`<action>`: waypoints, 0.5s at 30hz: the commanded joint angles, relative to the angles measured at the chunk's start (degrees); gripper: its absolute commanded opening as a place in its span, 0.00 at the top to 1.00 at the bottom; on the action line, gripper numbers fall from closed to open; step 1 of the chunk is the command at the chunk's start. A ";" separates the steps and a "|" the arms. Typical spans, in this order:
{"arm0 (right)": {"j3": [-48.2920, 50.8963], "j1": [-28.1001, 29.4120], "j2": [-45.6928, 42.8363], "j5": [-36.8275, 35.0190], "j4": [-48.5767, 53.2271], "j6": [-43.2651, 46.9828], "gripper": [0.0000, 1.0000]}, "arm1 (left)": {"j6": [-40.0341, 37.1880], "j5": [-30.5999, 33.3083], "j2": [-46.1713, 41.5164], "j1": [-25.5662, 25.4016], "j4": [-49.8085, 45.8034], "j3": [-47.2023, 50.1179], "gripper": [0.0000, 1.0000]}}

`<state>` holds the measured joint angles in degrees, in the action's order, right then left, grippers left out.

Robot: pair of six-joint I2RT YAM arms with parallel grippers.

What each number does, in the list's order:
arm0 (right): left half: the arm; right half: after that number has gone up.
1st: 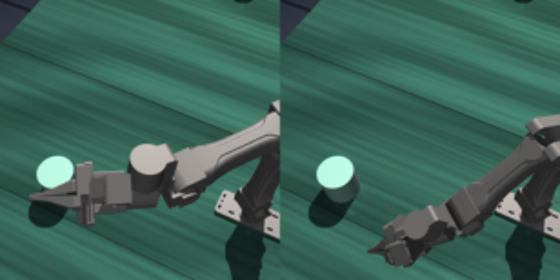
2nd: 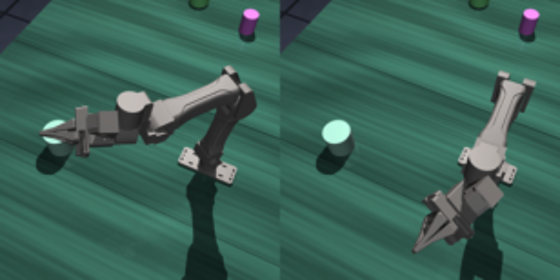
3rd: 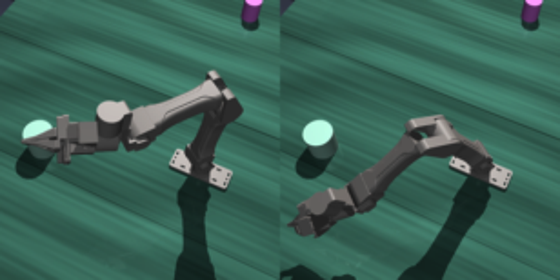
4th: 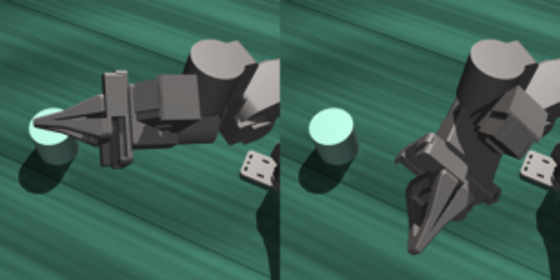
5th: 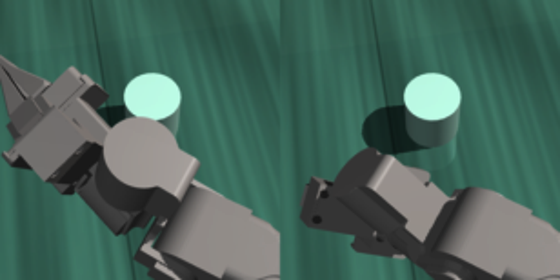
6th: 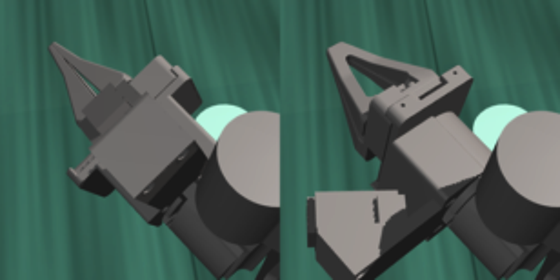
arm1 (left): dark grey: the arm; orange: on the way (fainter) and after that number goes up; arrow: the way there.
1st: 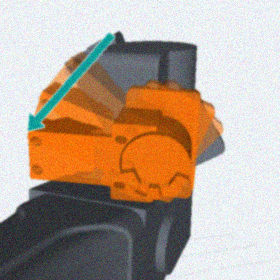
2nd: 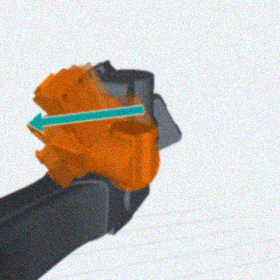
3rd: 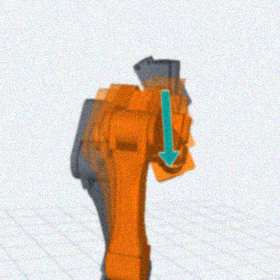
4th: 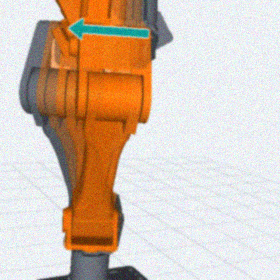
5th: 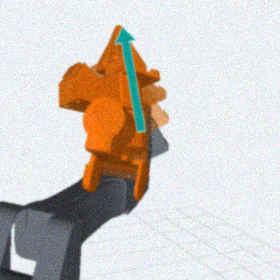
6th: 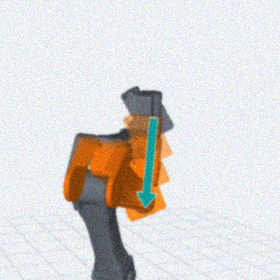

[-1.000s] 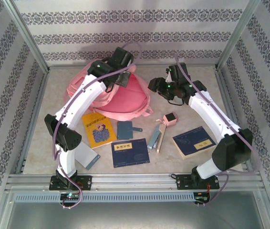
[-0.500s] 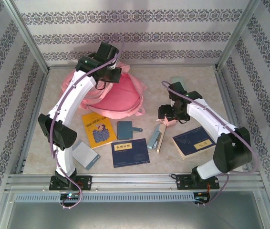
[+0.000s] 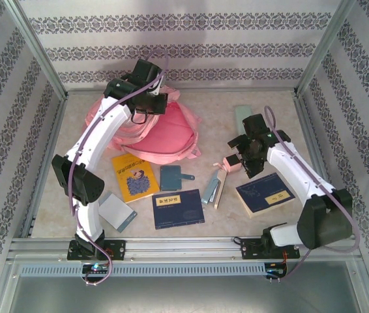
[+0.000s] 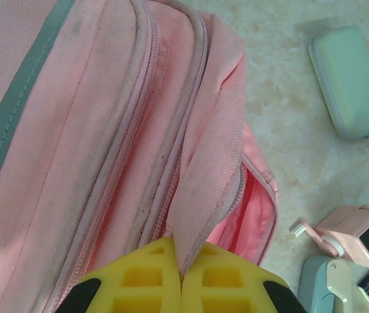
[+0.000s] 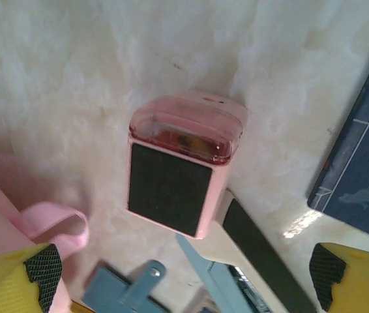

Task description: Pack the student bag

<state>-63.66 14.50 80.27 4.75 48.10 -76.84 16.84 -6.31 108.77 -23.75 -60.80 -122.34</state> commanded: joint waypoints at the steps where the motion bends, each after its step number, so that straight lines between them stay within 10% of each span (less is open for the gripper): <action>1: -5.13 0.44 3.88 -3.33 5.13 -8.79 0.02 | 2.41 -2.21 -4.51 1.06 5.10 0.24 1.00; 15: -4.27 0.72 13.51 -2.22 -1.11 -7.96 0.02 | 4.30 -4.39 -5.81 2.28 6.02 2.10 1.00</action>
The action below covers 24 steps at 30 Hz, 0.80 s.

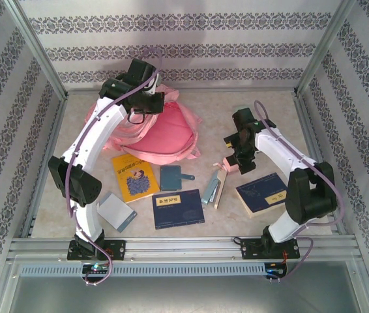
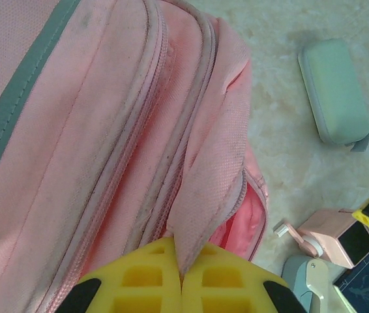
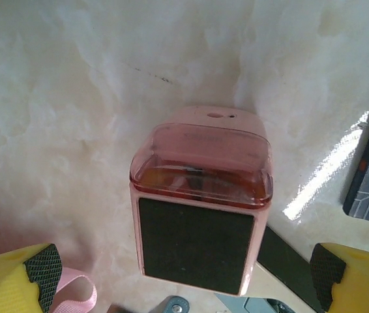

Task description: Pack the student bag

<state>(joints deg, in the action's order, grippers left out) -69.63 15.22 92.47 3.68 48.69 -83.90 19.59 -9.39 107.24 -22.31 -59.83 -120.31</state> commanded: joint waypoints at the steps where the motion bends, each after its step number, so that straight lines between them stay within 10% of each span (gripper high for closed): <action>1: 2.33 -0.15 1.63 -0.98 -2.77 -0.83 0.02 | 1.59 -1.58 -4.28 0.86 5.07 0.24 1.00; 11: 3.48 -0.27 6.32 0.41 -10.17 2.86 0.10 | 1.98 -3.03 -4.65 0.91 5.65 1.40 1.00; 24: 2.79 -1.55 5.97 1.59 -10.24 4.24 0.59 | 1.50 -4.30 -5.25 0.89 6.19 2.19 1.00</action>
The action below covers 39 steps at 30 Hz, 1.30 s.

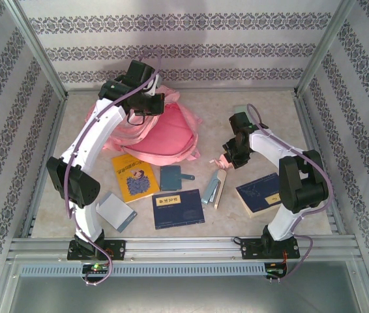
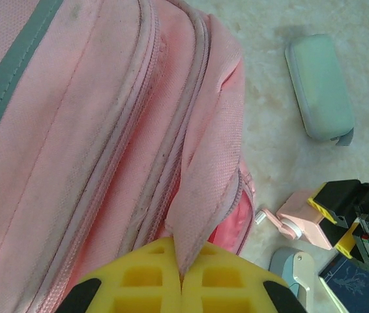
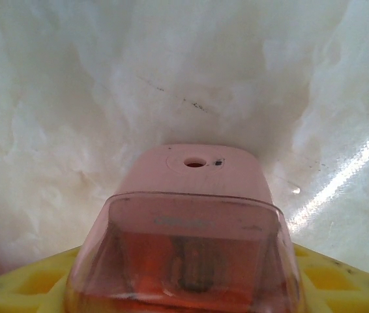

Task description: Pack the student bag

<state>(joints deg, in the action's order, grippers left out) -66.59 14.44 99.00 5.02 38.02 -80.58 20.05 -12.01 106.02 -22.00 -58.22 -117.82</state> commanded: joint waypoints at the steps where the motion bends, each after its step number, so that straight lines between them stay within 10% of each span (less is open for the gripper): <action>1: -0.55 -0.99 -1.16 0.21 0.39 1.19 0.60 | 0.91 -1.96 -4.07 0.56 4.72 -0.22 1.00; 17: -5.22 3.51 -19.47 4.71 -15.36 26.29 0.94 | -4.47 -3.29 -5.70 0.52 2.65 -5.49 1.00; 27: -7.82 11.28 -11.90 18.26 -30.99 20.93 0.91 | -4.24 -11.36 -7.07 0.55 6.29 -4.15 1.00; 39: -19.04 18.39 8.58 12.04 -40.44 4.97 0.98 | -1.51 -16.77 -7.42 0.55 10.04 -3.64 1.00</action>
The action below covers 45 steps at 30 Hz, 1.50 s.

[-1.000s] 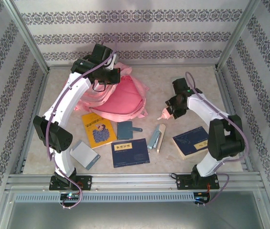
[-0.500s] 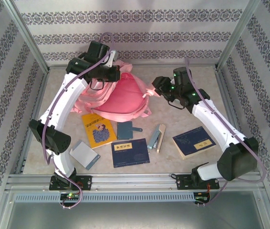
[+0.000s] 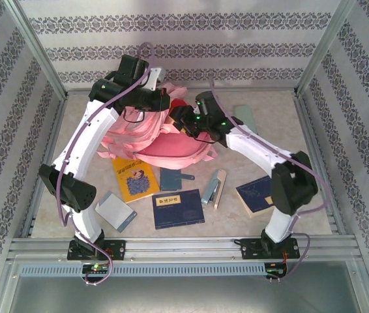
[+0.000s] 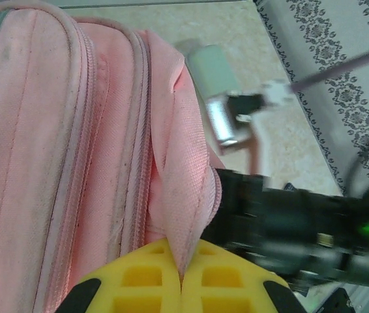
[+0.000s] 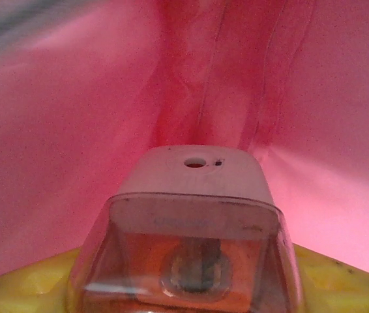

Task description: Pack the student bag

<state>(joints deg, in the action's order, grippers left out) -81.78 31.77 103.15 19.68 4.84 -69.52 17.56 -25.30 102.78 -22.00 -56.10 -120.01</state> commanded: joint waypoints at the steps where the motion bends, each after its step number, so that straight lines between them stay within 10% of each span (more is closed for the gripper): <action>1: -5.37 1.51 6.47 -3.08 -8.39 -7.13 0.97 | 1.07 -3.55 -4.24 0.55 8.01 -1.46 1.00; 8: -20.48 5.61 21.47 -7.19 -8.35 -7.73 0.36 | 0.91 -3.81 -3.13 0.68 8.79 -1.41 1.00; 18: -16.13 3.94 16.04 -6.91 -4.92 3.46 0.07 | 3.53 -4.56 -3.29 4.74 9.99 -0.21 1.00; 28: -8.12 1.39 -0.28 -5.74 8.47 24.03 0.02 | 2.88 -3.81 -3.37 4.99 8.93 0.86 1.00; 35: -12.18 3.67 -10.06 -20.74 38.79 42.81 0.02 | 2.21 -1.22 -4.08 4.99 7.08 2.61 1.00; 45: 7.73 -0.31 -25.20 -18.38 49.53 29.60 0.08 | 4.45 1.52 -7.34 5.03 10.63 9.60 1.00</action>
<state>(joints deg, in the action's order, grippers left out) -77.17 31.11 77.25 1.02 44.73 -36.69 20.36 -26.09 98.76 -17.50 -50.74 -111.44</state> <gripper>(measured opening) 0.930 0.052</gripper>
